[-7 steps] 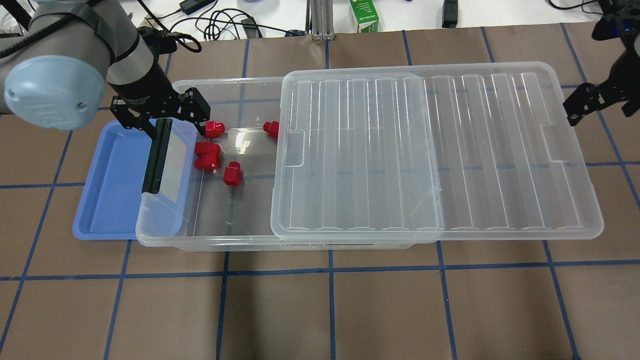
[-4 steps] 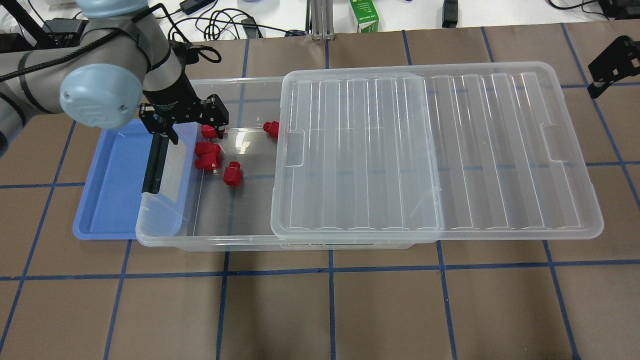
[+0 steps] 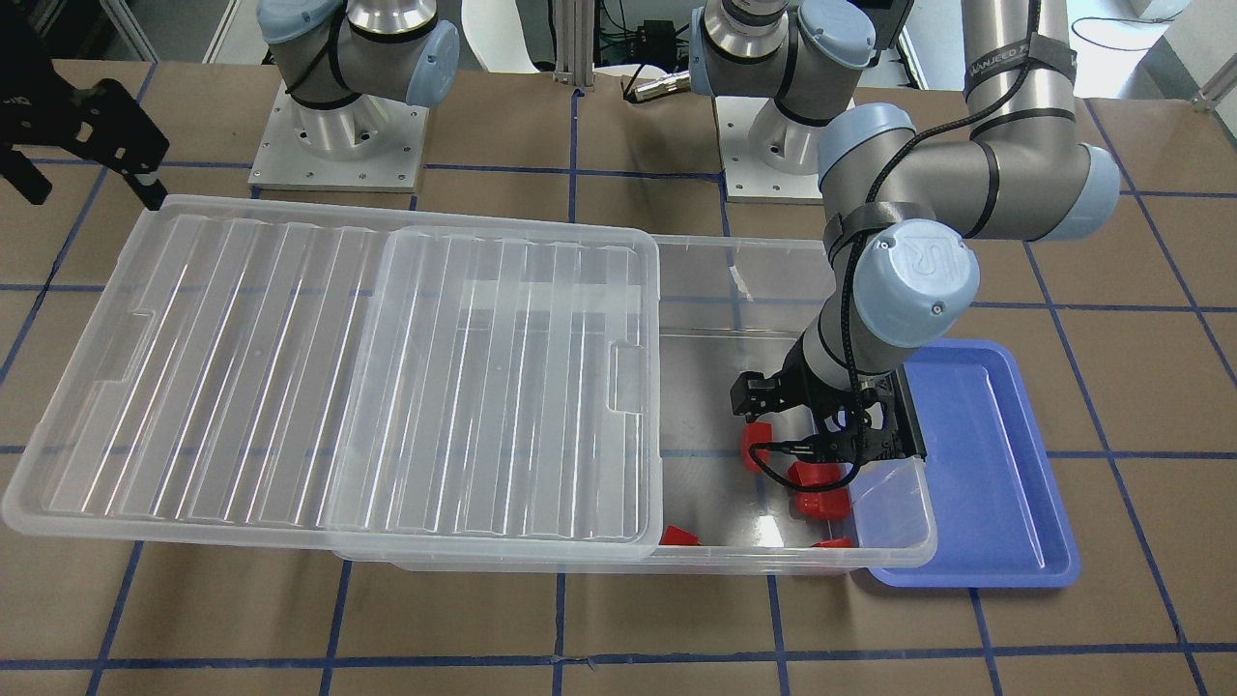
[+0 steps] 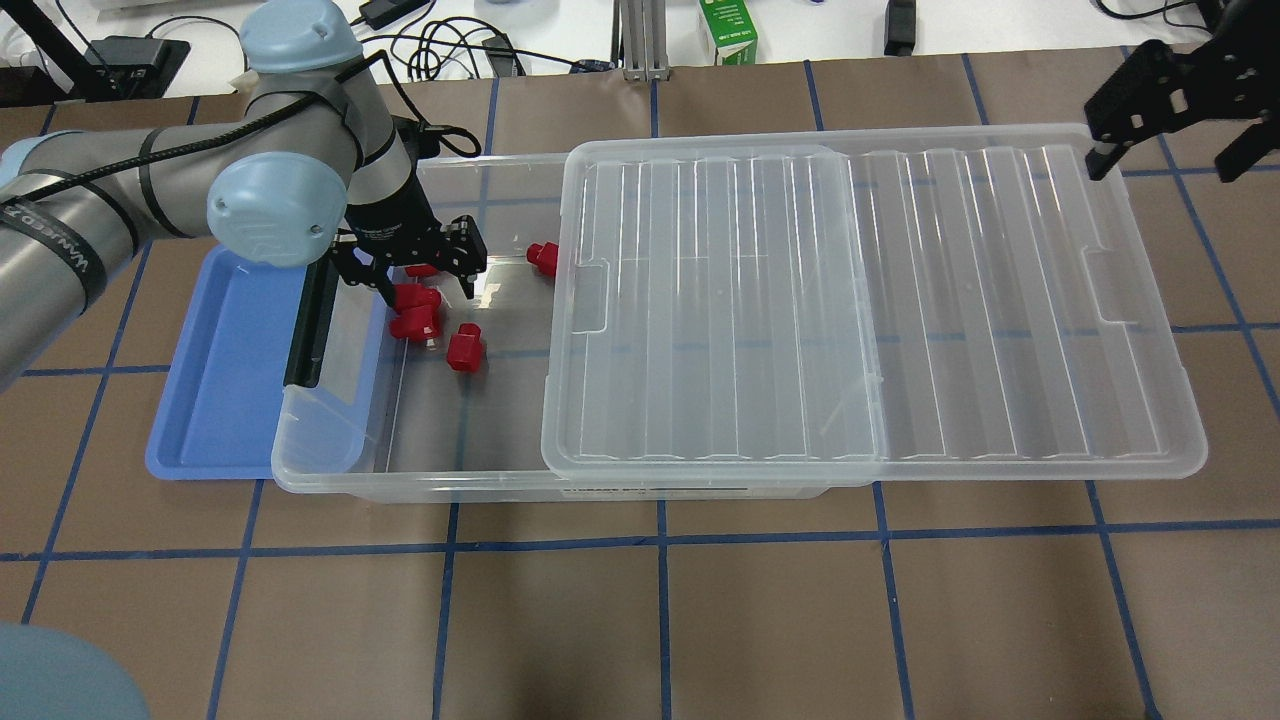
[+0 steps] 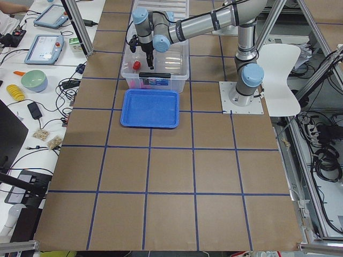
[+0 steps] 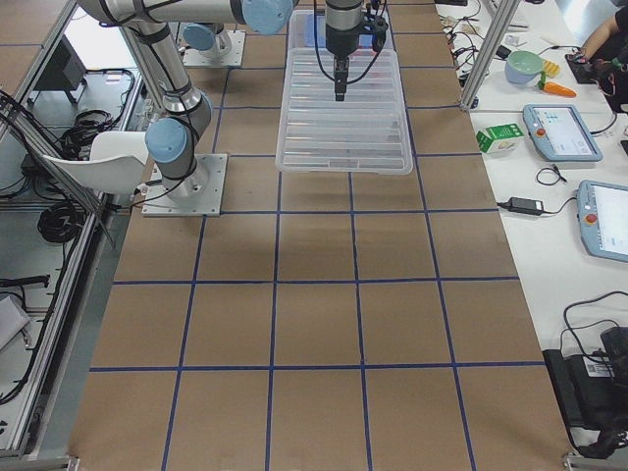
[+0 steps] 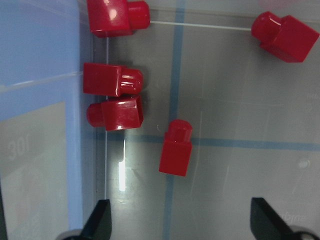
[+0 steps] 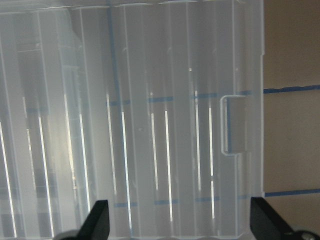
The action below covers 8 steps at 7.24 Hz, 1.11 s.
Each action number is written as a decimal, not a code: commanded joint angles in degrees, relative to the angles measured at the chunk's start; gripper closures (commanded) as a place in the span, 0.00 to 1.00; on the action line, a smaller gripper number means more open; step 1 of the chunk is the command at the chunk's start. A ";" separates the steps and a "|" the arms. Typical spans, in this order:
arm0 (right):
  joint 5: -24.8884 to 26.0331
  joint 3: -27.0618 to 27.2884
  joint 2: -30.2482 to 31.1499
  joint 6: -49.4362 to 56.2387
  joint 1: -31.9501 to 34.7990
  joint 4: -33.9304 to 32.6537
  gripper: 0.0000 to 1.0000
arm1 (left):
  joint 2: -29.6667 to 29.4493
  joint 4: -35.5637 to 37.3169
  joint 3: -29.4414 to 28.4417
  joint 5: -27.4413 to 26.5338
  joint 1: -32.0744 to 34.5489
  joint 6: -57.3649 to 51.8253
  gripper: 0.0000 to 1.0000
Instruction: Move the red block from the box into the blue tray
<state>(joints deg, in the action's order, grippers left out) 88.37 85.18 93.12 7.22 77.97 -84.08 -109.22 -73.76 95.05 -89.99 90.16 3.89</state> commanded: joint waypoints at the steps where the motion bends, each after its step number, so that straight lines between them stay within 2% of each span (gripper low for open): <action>1: 1.09 0.25 -1.09 -8.70 9.01 -0.56 0.00 | -2.56 1.06 0.23 0.08 0.02 -0.02 0.17; 2: 1.53 0.08 -2.49 -11.93 10.09 -1.78 0.00 | -3.79 1.33 0.23 0.08 0.02 -0.46 0.17; 4: 5.57 0.25 -2.68 -11.44 10.19 -2.05 0.00 | -6.17 2.04 0.31 -0.01 0.10 -0.73 0.17; 8: 5.49 0.08 -2.59 -11.44 10.19 -2.05 0.00 | -8.99 4.15 1.98 0.08 0.19 -0.81 0.17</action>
<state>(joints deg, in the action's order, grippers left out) 93.83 85.30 90.46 -4.20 88.15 -86.13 -117.59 -70.32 96.58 -89.94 90.35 3.14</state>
